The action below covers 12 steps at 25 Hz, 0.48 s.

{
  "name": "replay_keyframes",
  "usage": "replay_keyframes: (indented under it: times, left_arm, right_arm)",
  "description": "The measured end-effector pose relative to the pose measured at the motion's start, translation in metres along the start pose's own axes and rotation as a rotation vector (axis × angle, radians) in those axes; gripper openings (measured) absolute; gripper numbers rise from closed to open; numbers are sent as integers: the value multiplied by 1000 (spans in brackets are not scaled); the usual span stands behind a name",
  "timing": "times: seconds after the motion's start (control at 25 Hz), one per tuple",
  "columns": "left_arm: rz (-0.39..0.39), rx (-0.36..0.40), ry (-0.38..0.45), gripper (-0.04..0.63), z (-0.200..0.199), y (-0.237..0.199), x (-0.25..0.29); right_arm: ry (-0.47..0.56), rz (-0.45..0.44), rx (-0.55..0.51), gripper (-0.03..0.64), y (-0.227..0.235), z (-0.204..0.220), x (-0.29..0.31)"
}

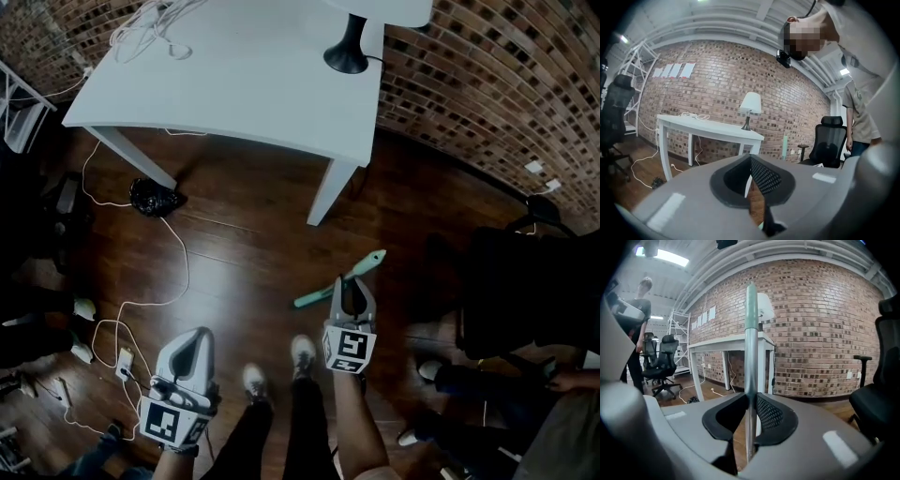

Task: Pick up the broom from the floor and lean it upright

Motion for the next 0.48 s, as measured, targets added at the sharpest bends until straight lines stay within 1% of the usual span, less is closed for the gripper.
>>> replay_keyframes:
  times: [0.04, 0.08, 0.2, 0.32, 0.36, 0.48]
  left_arm:
    - [0, -13, 21, -2, 5, 2, 15]
    - [-4, -12, 21, -2, 13, 3, 28]
    - [-33, 35, -44, -3, 51, -2, 57]
    - [-20, 23, -101, -2, 73, 3, 83]
    - [-14, 13, -107, -2, 76, 4, 89]
    - [-18, 2, -76, -2, 78, 1, 100]
  right_arm:
    - [3, -5, 1, 84, 5, 1, 9]
    - [4, -8, 0, 84, 9, 3, 18]
    - [-3, -12, -5, 84, 18, 10, 46]
    - [1, -10, -17, 84, 26, 16, 73]
    - [6, -9, -25, 84, 28, 16, 82]
    - [3, -2, -51, 86, 32, 20, 108]
Point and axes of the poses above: the fingertips, and each gripper's own axes: x forward along the fingers, y to its right, z out of its underside, the point moved 8 cm from there along -x, backward along the fingers, and after that the axes turned 11 degrees about -z, right-handed, at the moved point
